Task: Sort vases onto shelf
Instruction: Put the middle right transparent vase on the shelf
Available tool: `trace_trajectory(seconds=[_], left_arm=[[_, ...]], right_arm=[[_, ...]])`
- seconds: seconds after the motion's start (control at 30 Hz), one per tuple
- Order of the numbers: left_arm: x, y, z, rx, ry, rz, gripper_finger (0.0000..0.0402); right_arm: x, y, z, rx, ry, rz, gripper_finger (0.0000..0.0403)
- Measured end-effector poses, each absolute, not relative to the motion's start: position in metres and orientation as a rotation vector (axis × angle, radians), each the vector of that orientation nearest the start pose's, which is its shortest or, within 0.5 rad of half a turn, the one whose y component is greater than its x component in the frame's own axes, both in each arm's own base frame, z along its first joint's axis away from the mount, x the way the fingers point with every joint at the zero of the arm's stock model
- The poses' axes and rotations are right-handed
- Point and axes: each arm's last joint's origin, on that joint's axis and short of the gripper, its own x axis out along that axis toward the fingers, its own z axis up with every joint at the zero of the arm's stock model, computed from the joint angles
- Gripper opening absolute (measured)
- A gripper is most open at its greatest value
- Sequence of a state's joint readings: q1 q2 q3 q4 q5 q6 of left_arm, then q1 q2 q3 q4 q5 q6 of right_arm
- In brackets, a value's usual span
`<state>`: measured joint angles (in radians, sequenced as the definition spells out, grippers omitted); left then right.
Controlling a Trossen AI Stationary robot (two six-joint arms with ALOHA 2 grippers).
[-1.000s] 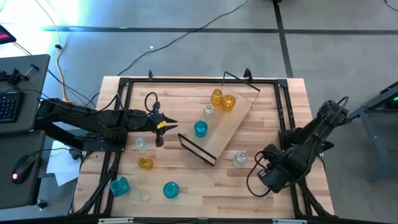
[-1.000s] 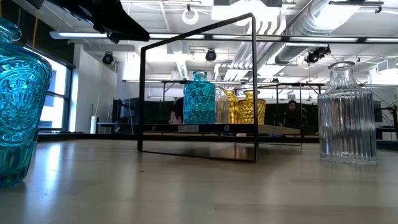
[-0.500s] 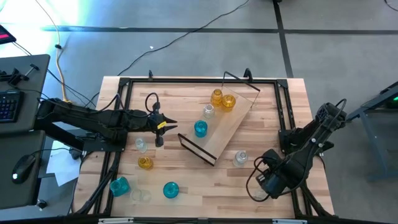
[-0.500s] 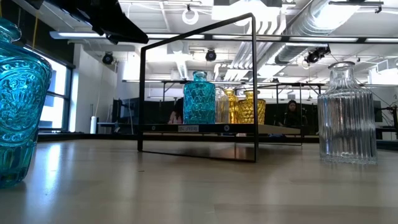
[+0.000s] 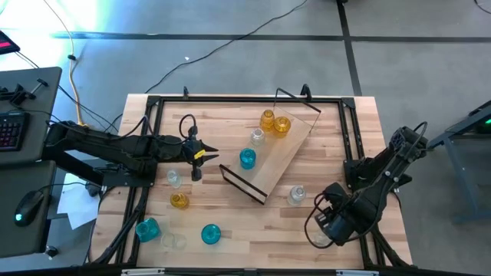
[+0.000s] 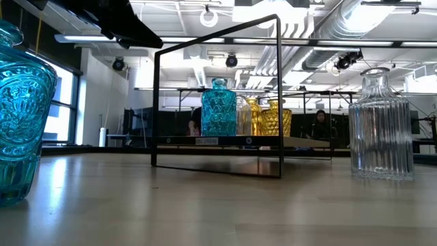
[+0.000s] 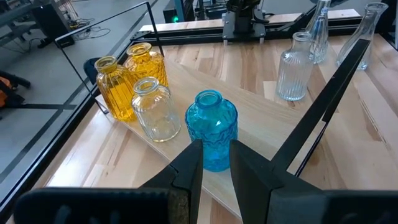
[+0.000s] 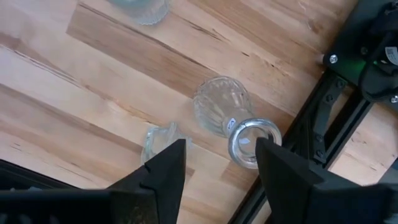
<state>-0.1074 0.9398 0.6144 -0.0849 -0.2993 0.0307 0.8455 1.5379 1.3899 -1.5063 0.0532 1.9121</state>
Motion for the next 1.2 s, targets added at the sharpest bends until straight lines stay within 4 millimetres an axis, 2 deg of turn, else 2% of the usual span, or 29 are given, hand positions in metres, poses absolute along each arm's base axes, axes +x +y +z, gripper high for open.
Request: trace_trajectory(seconds=[0.77, 1.03, 1.2], left_arm=[[0.203, -0.013, 0.257, 0.113, 0.407, 0.183, 0.0071], [0.203, -0.013, 0.257, 0.113, 0.407, 0.183, 0.0071], [0.203, -0.013, 0.257, 0.113, 0.407, 0.183, 0.0071]], right_arm=[[0.176, 0.200, 0.281, 0.727, 1.420, -0.916, 0.0176], [0.182, 0.208, 0.267, 0.664, 1.452, -0.940, 0.0176], [0.180, 0.207, 0.267, 0.646, 1.469, -0.960, 0.0173]])
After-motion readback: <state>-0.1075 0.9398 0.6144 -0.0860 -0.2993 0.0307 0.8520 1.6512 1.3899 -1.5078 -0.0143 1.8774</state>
